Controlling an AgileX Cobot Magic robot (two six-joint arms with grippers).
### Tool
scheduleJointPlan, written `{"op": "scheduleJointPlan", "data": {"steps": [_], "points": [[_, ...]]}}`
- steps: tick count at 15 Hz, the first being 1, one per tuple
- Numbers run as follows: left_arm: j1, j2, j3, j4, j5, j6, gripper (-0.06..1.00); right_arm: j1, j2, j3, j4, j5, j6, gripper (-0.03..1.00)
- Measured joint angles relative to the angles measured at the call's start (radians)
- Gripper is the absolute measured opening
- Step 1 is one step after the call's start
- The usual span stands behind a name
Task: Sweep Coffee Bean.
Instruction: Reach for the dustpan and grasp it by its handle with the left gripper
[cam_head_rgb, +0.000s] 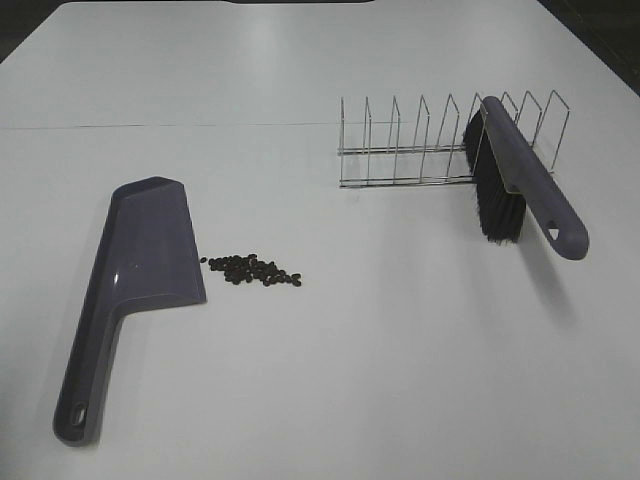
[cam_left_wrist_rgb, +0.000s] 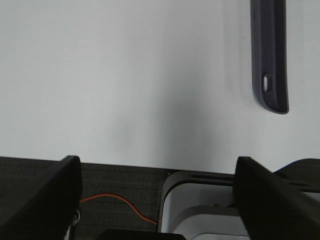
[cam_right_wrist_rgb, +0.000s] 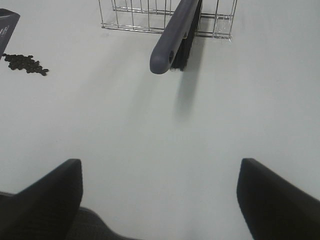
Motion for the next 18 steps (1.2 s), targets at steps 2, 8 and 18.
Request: {"op": "scheduleJointPlan", "data": {"steps": [2, 8, 18], "points": [[0.0, 0.075, -0.019, -0.009, -0.075, -0.028, 0.76, 0.0, 0.0, 0.0, 0.0, 0.0, 0.0, 0.73], [-0.068, 0.565, -0.196, -0.084, -0.201, -0.012, 0.76, 0.0, 0.0, 0.0, 0.0, 0.0, 0.0, 0.73], [-0.269, 0.972, -0.318, -0.104, -0.392, -0.092, 0.76, 0.0, 0.0, 0.0, 0.0, 0.0, 0.0, 0.73]]}}
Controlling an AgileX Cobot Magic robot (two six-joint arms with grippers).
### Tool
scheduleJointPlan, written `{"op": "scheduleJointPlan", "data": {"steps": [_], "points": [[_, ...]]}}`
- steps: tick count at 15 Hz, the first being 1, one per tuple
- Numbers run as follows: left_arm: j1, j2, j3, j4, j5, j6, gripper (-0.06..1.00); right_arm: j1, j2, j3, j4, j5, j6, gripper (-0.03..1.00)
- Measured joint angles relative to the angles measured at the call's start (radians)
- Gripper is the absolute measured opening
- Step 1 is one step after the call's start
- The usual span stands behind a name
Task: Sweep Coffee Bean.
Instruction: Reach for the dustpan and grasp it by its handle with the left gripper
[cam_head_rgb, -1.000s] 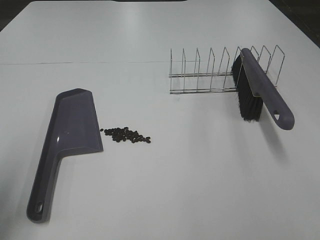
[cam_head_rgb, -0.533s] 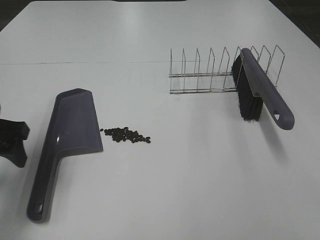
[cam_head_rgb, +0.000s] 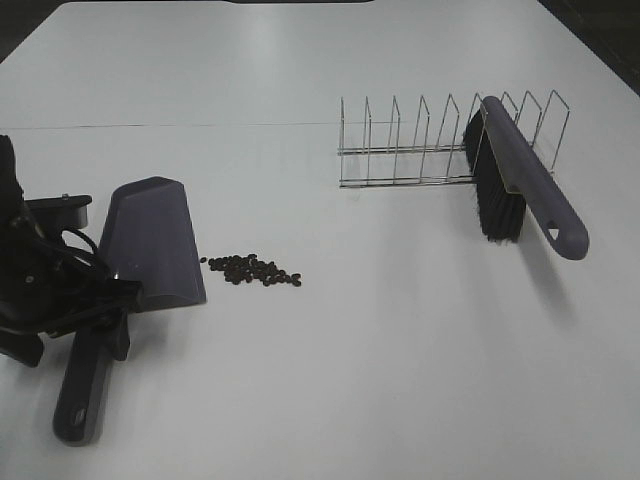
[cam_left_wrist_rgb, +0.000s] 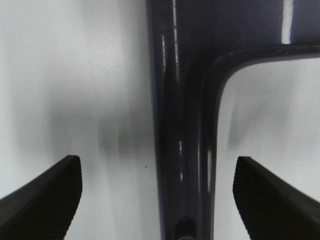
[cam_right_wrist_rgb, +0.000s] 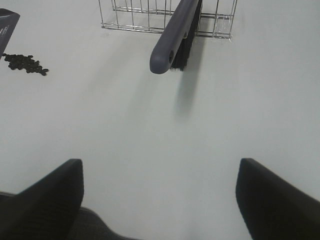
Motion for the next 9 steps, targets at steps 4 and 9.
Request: {"op": "scheduleJointPlan", "data": {"steps": [4, 9], "points": [[-0.009, 0.039, -0.002, -0.004, -0.045, -0.001, 0.76, 0.0, 0.0, 0.0, 0.0, 0.0, 0.0, 0.73], [-0.009, 0.046, -0.005, 0.001, -0.067, -0.008, 0.58, 0.0, 0.0, 0.0, 0.0, 0.0, 0.0, 0.73]]}}
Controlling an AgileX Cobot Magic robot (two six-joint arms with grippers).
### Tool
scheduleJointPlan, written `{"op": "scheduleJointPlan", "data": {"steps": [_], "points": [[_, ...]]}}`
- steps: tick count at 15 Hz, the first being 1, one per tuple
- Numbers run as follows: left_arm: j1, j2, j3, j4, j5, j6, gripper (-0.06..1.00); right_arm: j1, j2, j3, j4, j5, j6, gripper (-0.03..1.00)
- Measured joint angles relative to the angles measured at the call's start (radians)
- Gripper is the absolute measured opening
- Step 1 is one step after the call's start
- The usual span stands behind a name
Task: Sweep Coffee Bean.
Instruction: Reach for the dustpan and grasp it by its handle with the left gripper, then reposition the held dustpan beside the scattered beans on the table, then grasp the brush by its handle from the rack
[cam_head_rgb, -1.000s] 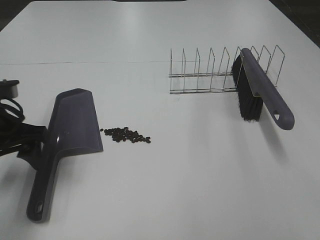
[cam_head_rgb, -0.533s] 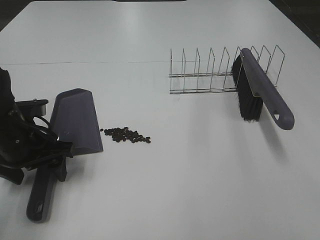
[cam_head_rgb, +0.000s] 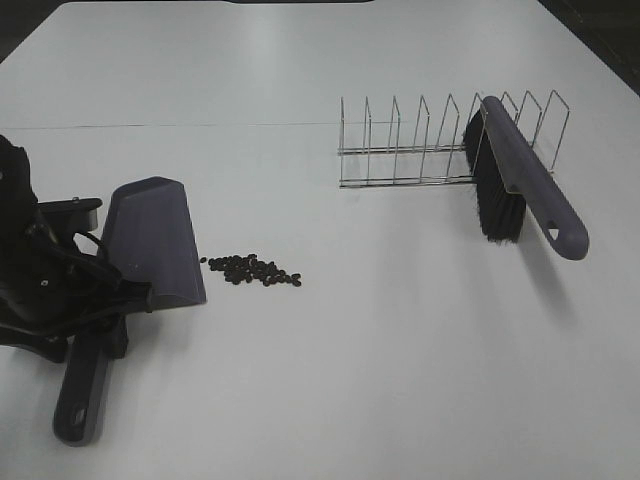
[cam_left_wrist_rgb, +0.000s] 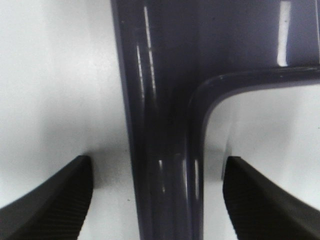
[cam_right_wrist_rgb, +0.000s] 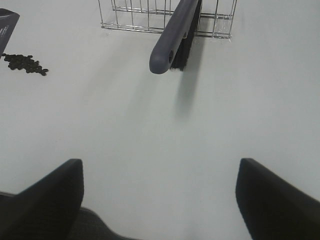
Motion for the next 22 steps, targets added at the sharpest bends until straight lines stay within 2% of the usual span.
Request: {"op": "scheduleJointPlan", "data": {"steps": [2, 3, 9, 13, 16, 18, 21, 22], "points": [[0.0, 0.003, 0.0, 0.031, 0.0, -0.002, 0.35, 0.0, 0.0, 0.0, 0.0, 0.0, 0.0, 0.73], [0.0, 0.004, -0.001, 0.051, 0.0, -0.001, 0.33, 0.0, 0.0, 0.0, 0.0, 0.0, 0.0, 0.73], [-0.001, 0.003, -0.002, 0.234, 0.031, -0.044, 0.33, 0.0, 0.002, -0.004, 0.0, 0.0, 0.005, 0.73], [-0.001, 0.003, -0.002, 0.312, 0.047, -0.045, 0.33, 0.0, 0.153, -0.076, 0.0, -0.004, 0.026, 0.73], [-0.001, 0.003, -0.002, 0.336, 0.05, -0.045, 0.33, 0.0, 0.467, -0.258, 0.0, -0.01, 0.026, 0.73], [-0.001, 0.003, -0.002, 0.335, 0.05, -0.045, 0.33, 0.0, 0.599, -0.357, 0.0, -0.006, 0.026, 0.73], [-0.001, 0.003, -0.002, 0.331, 0.052, -0.045, 0.33, 0.0, 0.889, -0.586, 0.0, 0.046, 0.026, 0.73], [-0.001, 0.003, -0.002, 0.331, 0.053, -0.045, 0.33, 0.0, 0.941, -0.619, 0.0, 0.058, 0.026, 0.73]]}}
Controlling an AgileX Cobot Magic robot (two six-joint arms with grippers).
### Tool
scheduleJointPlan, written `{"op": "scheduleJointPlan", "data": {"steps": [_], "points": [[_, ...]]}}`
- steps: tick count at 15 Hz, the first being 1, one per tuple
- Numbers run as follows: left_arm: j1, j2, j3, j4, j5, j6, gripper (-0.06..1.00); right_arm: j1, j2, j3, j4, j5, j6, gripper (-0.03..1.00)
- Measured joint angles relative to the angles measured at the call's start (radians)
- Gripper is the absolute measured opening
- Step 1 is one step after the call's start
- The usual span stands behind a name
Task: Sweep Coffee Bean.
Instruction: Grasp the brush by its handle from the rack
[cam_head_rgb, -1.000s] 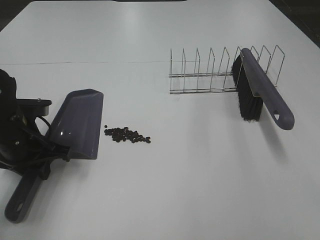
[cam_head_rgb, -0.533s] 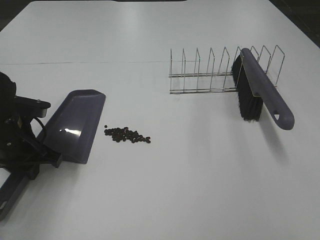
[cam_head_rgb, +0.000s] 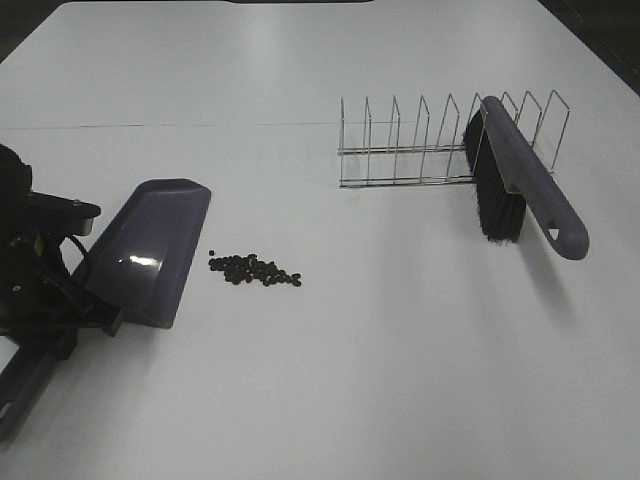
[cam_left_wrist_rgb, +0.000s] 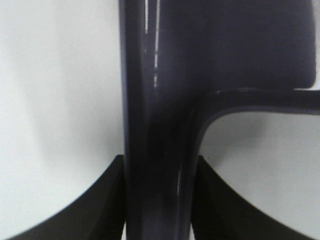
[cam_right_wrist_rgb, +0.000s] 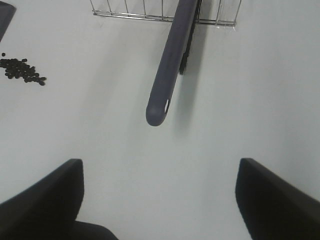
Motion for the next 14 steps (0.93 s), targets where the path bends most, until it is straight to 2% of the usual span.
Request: {"op": "scheduleJointPlan", "data": {"steps": [1, 3, 4, 5, 10, 14], "points": [[0.0, 0.0, 0.0, -0.002, 0.001, 0.0, 0.33, 0.0, 0.14, -0.113, 0.0, 0.04, 0.0, 0.73], [0.0, 0.0, 0.0, -0.003, 0.002, 0.0, 0.33, 0.0, 0.294, -0.228, 0.0, 0.051, 0.0, 0.73], [0.0, 0.0, 0.0, -0.003, 0.002, 0.0, 0.33, 0.0, 0.484, -0.358, 0.0, 0.051, 0.0, 0.73], [0.0, 0.0, 0.0, -0.003, 0.002, 0.0, 0.33, 0.0, 0.583, -0.425, 0.0, 0.051, 0.0, 0.73], [0.0, 0.0, 0.0, -0.004, 0.004, 0.0, 0.33, 0.0, 0.978, -0.703, -0.057, 0.051, -0.007, 0.73], [0.0, 0.0, 0.0, -0.005, 0.005, 0.0, 0.33, 0.0, 1.285, -0.968, -0.062, 0.051, -0.02, 0.73]]}}
